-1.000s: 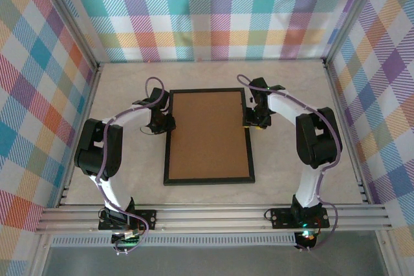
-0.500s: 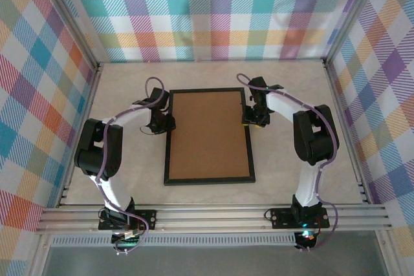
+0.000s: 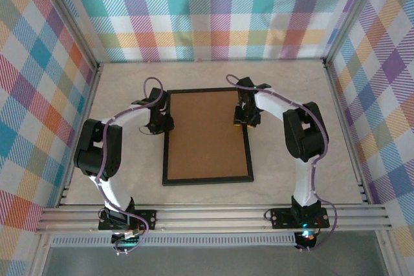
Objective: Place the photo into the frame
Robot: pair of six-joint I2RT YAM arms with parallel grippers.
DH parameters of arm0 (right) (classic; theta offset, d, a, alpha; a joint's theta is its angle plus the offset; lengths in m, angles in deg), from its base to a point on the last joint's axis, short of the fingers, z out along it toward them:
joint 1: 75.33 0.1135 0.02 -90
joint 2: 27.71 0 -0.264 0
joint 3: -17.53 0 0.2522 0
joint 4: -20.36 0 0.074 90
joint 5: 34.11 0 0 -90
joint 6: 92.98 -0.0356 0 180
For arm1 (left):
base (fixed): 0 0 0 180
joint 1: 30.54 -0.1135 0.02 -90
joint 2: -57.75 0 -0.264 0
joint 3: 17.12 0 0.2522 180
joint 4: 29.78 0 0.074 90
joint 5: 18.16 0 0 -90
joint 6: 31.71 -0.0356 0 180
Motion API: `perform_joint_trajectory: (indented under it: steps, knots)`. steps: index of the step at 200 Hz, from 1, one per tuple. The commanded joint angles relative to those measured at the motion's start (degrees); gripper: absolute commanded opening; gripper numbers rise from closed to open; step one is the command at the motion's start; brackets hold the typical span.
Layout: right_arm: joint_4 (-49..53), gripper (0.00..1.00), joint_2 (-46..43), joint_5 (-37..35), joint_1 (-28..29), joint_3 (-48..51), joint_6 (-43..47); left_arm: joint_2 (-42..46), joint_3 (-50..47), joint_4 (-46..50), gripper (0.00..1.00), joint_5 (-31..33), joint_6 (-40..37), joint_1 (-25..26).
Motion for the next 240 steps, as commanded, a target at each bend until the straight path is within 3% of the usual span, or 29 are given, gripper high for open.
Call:
perform_joint_trajectory:
  steps: [1, 42, 89, 131, 240]
  knots:
    - [-0.13, 0.44, 7.71, 7.76, 3.79, 3.47, -2.26, -0.8, -2.11, 0.95, 0.22, -4.43, 2.12, 1.75]
    - [-0.52, 0.44, 7.71, 8.22, 3.83, 3.73, -2.25, -0.2, -2.31, 0.97, 0.22, -3.9, 2.33, 1.75]
    - [4.34, 0.44, -1.82, 1.07, 3.02, 0.94, 0.6, 0.38, -1.95, 2.09, 0.23, -2.43, 1.68, 1.05]
    - [5.98, 0.44, -8.08, 0.19, -1.09, 2.38, 2.83, 0.82, -2.22, 2.25, 0.23, -2.25, 1.34, 0.69]
    - [2.75, 0.44, -5.33, 0.9, -3.92, 3.73, 3.82, 1.08, -1.96, 2.82, 0.23, -2.15, 1.05, 0.69]
